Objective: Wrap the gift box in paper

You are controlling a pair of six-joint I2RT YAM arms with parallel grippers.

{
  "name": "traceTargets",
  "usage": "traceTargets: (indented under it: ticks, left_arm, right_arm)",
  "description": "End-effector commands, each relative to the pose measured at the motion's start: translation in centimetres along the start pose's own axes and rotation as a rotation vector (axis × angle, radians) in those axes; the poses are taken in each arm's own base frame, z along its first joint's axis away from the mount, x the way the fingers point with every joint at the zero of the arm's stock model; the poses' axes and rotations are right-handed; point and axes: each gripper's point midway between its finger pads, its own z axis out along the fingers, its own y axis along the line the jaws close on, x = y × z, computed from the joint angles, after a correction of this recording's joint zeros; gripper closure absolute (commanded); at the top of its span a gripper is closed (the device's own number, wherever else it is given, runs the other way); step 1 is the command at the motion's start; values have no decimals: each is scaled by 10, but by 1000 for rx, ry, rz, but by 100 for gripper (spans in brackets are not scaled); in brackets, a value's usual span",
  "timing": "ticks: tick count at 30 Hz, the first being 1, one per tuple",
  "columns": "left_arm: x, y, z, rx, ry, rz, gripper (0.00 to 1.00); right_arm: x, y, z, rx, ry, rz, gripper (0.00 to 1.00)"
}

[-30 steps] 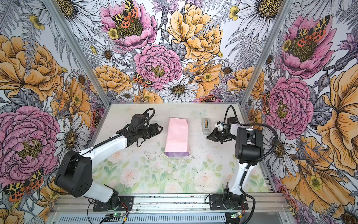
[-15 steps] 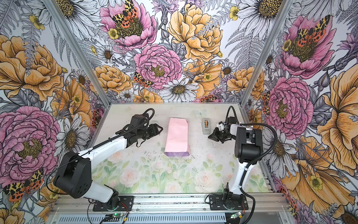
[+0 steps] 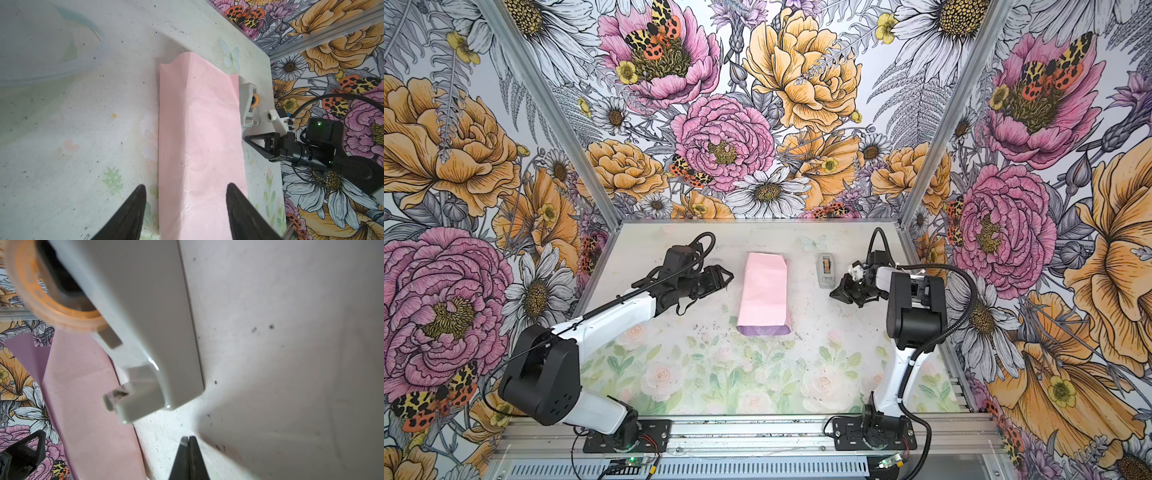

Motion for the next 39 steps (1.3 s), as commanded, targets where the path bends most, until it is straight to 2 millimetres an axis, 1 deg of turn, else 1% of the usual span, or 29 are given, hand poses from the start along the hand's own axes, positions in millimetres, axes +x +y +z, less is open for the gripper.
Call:
traceTargets:
  ticks: [1,8,15,19,21,24,25,27,30,33,35,37,39]
  left_arm:
    - [-9,-7,-10,16,-43,7,37]
    - [-8,-7,-12,14,-47,7,37]
    - [-8,-7,-14,13,-51,9,37]
    - [-9,-7,-14,14,-53,9,37]
    - [-9,-7,-14,14,-53,9,37]
    - [-10,-9,-16,20,-55,10,37]
    - [-11,-9,-17,20,-58,10,37]
    - [-12,-12,-18,27,-62,16,37]
    - [-13,-15,-20,36,-67,24,37]
    - [-14,-21,-22,61,-68,44,38]
    - [-15,-28,-25,91,-73,62,38]
    - [-17,-38,-27,132,-72,79,39]
    - [-18,-46,-28,161,-66,101,40]
  right_arm:
    - [7,-15,-1,75,2,36,100]
    - [5,-17,-5,102,-13,36,100]
    - [8,-23,-5,132,-5,48,100]
    - [10,-21,-7,133,-5,45,100]
    - [10,-15,-11,121,-11,18,100]
    - [11,5,-24,87,-41,-62,100]
    - [11,14,-31,74,-59,-99,100]
    - [12,34,-45,41,-93,-175,100]
    - [22,76,-64,-35,-129,-351,100]
    - [38,116,-78,-93,-153,-540,100]
    - [56,145,-85,-146,-154,-699,100]
    - [72,166,-89,-176,-147,-836,100]
    - [85,181,-91,-201,-135,-960,100]
